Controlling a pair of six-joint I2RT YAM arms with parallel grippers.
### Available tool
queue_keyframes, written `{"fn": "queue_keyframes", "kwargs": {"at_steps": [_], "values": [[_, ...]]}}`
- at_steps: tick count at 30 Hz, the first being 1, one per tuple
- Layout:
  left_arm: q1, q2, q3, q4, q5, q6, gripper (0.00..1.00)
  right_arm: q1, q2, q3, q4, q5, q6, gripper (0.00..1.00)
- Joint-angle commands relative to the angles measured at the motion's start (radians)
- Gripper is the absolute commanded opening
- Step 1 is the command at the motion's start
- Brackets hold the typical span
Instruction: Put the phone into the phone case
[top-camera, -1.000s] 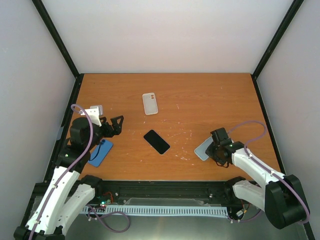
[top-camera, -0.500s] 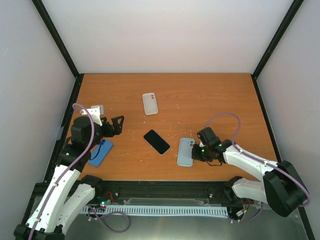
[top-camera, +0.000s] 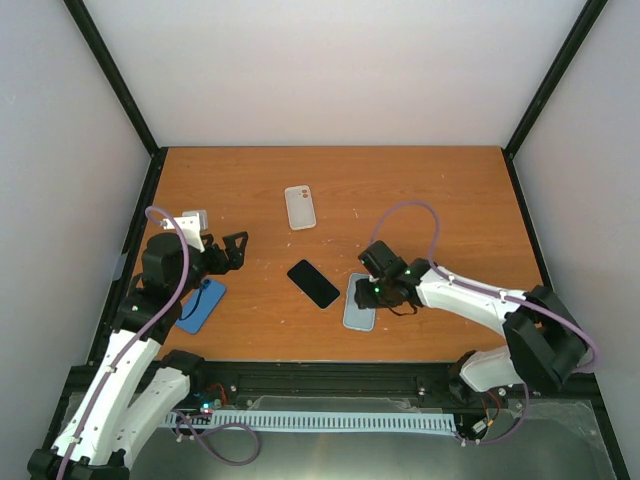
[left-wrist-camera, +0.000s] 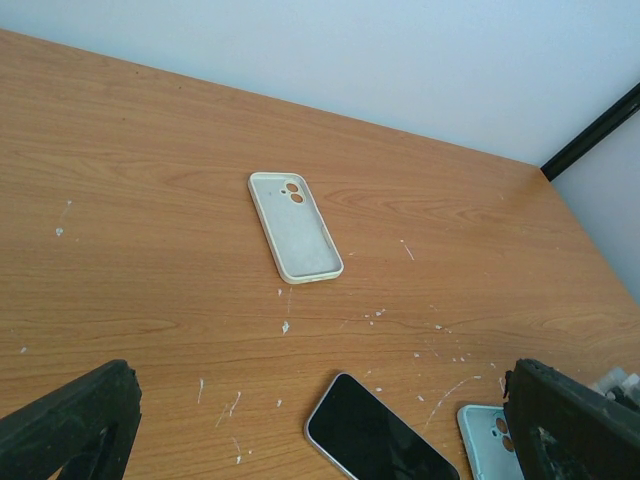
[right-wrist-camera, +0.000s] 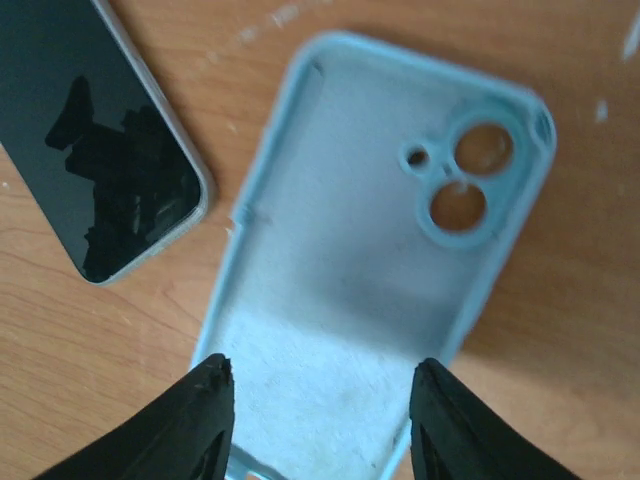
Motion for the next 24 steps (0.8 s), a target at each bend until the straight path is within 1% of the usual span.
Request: {"fn": "queue_keyframes", "kwargs": {"at_steps": [1,5,7,8,14,16,22,24], "values": [[-0.005,-0.006,0.012,-0.008,-0.001,0.022,0.99,0.027,0.065,0.117,-0.031,0.093,-0.044,0.52],[-0.005,-0.003,0.014,-0.009,0.007,0.025,1.00,0.037,0.131,0.204,-0.063,0.160,-0.076,0.61],[-0.006,-0.001,0.018,-0.013,0.008,0.025,0.99,0.050,0.156,0.237,-0.043,0.177,-0.112,0.65],[-0.005,0.000,0.019,-0.016,0.007,0.025,0.99,0.059,0.175,0.250,-0.021,0.181,-0.141,0.69],[-0.005,-0.016,0.021,-0.017,-0.002,0.025,0.99,0.089,0.301,0.338,0.060,0.144,-0.271,0.86],[-0.005,-0.025,0.019,-0.015,-0.008,0.023,1.00,0.101,0.347,0.374,0.067,0.134,-0.300,0.90],[-0.005,-0.046,0.016,-0.015,-0.022,0.022,0.99,0.162,0.492,0.510,0.033,0.157,-0.361,0.89],[-0.005,-0.050,0.016,-0.016,-0.025,0.022,0.99,0.180,0.538,0.549,0.014,0.187,-0.365,0.88]]}}
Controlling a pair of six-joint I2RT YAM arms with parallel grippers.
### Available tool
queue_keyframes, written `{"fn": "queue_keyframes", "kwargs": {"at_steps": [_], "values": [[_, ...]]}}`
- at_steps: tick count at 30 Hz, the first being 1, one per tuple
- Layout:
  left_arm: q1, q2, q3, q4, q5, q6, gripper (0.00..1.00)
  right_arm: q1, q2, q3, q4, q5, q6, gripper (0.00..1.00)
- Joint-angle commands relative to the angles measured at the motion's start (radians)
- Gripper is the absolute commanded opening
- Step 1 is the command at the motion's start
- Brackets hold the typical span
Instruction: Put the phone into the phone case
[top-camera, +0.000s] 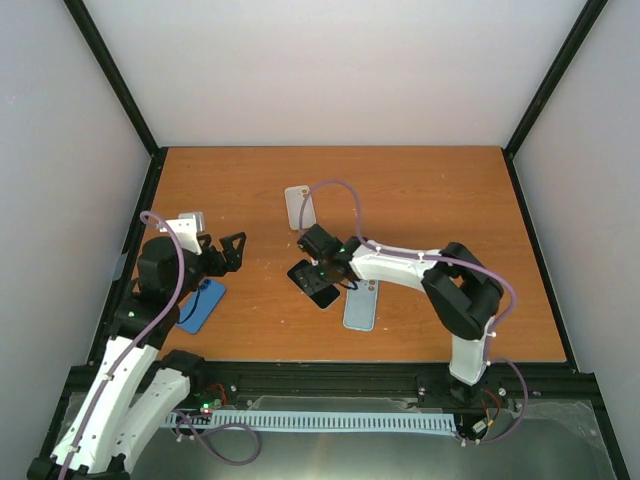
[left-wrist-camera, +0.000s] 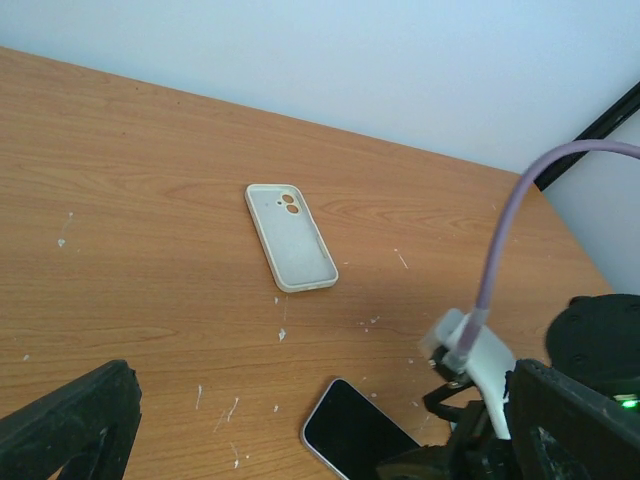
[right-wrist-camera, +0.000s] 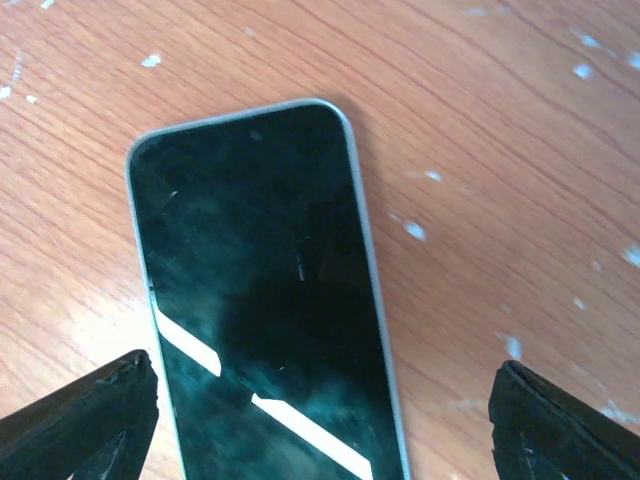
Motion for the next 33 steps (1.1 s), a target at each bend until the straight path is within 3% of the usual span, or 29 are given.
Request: {"fn": "queue_keyframes", "kwargs": {"at_steps": [1,17,29,33], "values": [[-0.005,-0.018,0.017,-0.005,-0.021,0.021,0.99,0.046,0.084,0.090,-0.029,0.054,-0.059,0.88],[-0.005,-0.059,0.004,-0.002,-0.056,0.000,0.99,0.056,0.194,0.098,-0.039,0.096,-0.077,0.80],[-0.005,0.011,0.028,-0.043,-0.044,-0.063,1.00,0.057,0.140,0.027,0.003,0.028,-0.089,0.86],[-0.005,0.015,0.007,-0.033,-0.009,-0.122,0.99,0.057,0.138,0.002,0.013,0.050,-0.087,0.82]]}}
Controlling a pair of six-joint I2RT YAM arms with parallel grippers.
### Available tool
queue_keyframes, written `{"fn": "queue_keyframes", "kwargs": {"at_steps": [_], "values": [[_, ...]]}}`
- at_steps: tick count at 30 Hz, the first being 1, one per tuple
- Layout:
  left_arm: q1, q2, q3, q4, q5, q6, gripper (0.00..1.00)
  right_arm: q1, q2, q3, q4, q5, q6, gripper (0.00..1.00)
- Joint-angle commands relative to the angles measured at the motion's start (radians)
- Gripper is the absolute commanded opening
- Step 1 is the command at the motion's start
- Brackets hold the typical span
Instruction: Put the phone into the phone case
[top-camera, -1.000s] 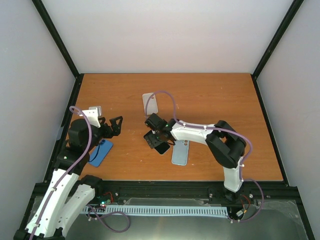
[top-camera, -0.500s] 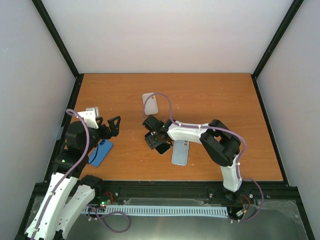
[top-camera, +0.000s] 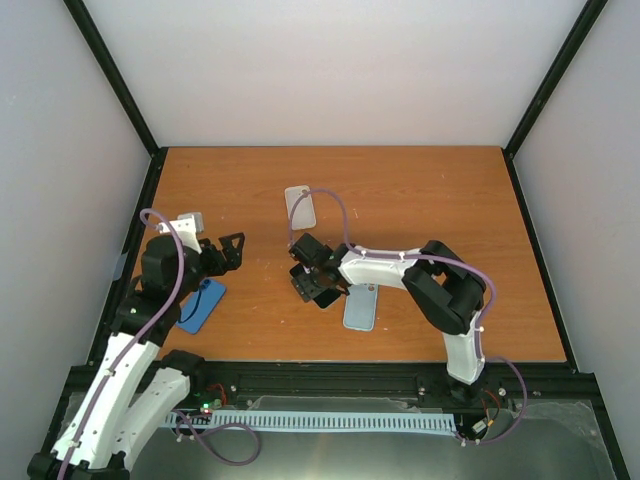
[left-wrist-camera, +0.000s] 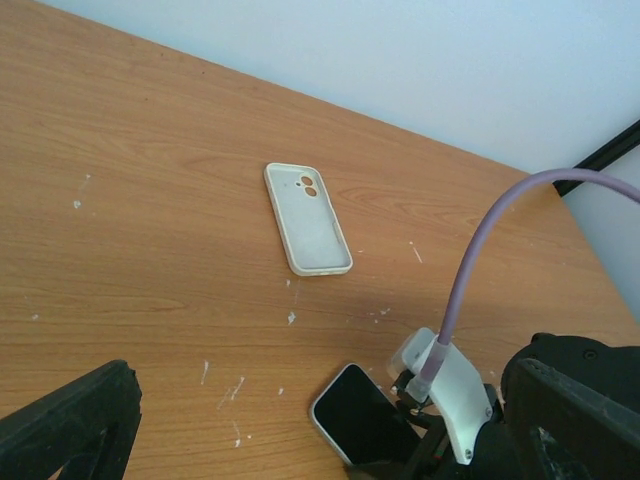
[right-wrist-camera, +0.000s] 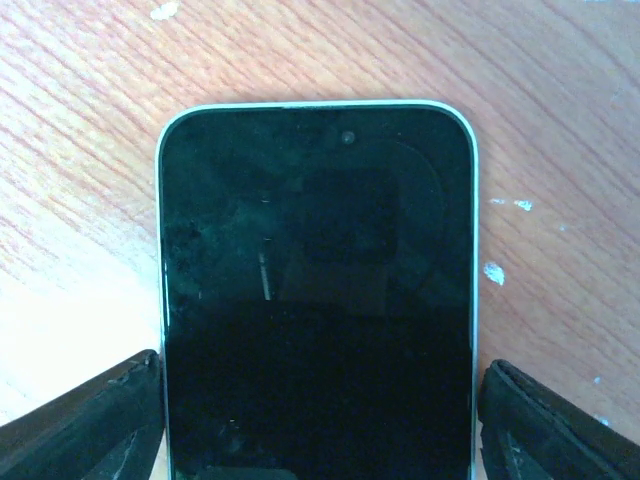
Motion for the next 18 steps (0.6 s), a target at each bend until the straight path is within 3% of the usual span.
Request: {"fn": "queue_keyframes", "kwargs": {"at_steps": [1,11,18], "values": [[-0.005,0.005,-0.001,-0.002,0.049,-0.090,0.99,0.008,0.006,-0.052,-0.031,0.018,-0.005,0.80],[-0.005,0.146,-0.148,0.177,0.348,-0.282,0.78,0.008,-0.139,-0.138,0.082,0.018,0.046,0.59],[-0.005,0.266,-0.195,0.368,0.492,-0.333,0.69,0.016,-0.287,-0.245,0.186,-0.036,0.124,0.52]]}}
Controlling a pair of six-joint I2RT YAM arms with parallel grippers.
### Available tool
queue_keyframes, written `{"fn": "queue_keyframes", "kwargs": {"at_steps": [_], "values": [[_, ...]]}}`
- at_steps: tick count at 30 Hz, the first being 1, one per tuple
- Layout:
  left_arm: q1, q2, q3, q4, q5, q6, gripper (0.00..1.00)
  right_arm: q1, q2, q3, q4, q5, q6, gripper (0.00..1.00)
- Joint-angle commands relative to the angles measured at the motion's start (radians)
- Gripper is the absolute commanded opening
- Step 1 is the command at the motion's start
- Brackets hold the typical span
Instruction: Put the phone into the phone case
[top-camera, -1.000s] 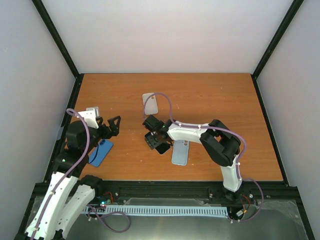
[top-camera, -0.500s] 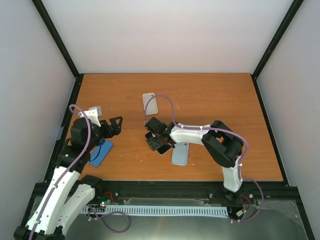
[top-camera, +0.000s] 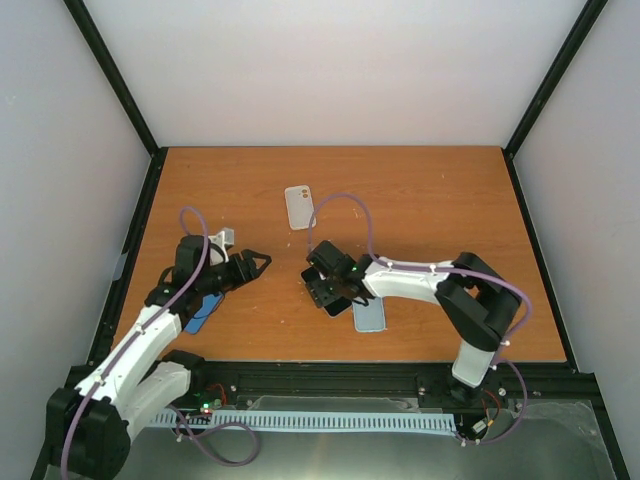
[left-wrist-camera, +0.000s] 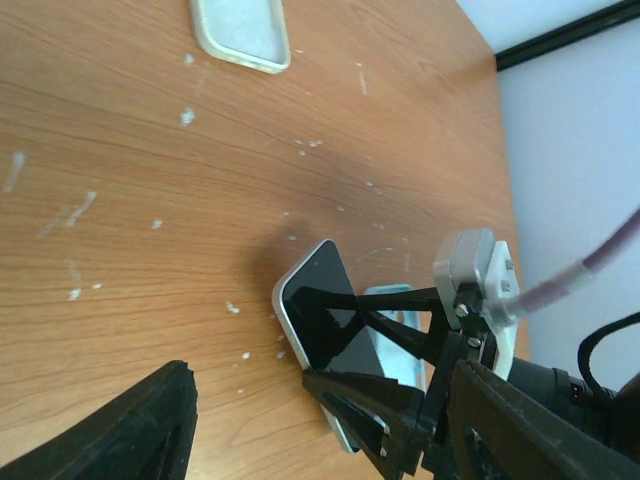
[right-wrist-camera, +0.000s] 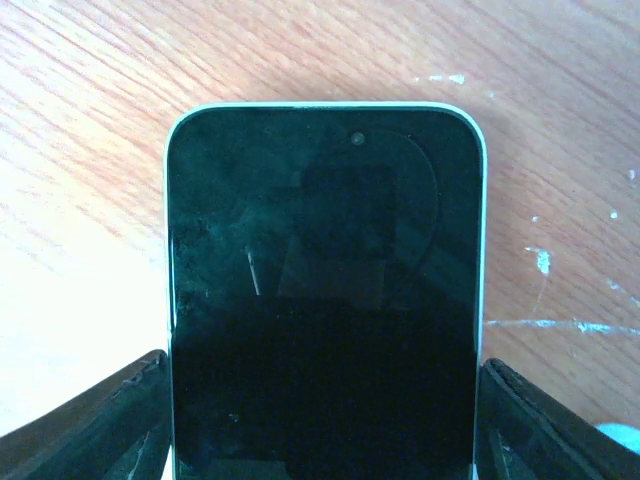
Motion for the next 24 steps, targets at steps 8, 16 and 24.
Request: {"fn": "queue_keyframes", "kwargs": {"at_steps": [8,16,24], "values": [[-0.007,0.174,-0.069,0.429,0.280,-0.130,0.66,0.057,-0.213,-0.107,0.191,-0.076,0.137,0.52],[-0.007,0.226,-0.118,0.571,0.327,-0.159,0.62,0.076,-0.268,-0.113,0.235,-0.101,0.190,0.52],[-0.014,0.294,-0.198,0.796,0.390,-0.269,0.47,0.085,-0.275,-0.111,0.251,-0.125,0.221,0.52]]}}
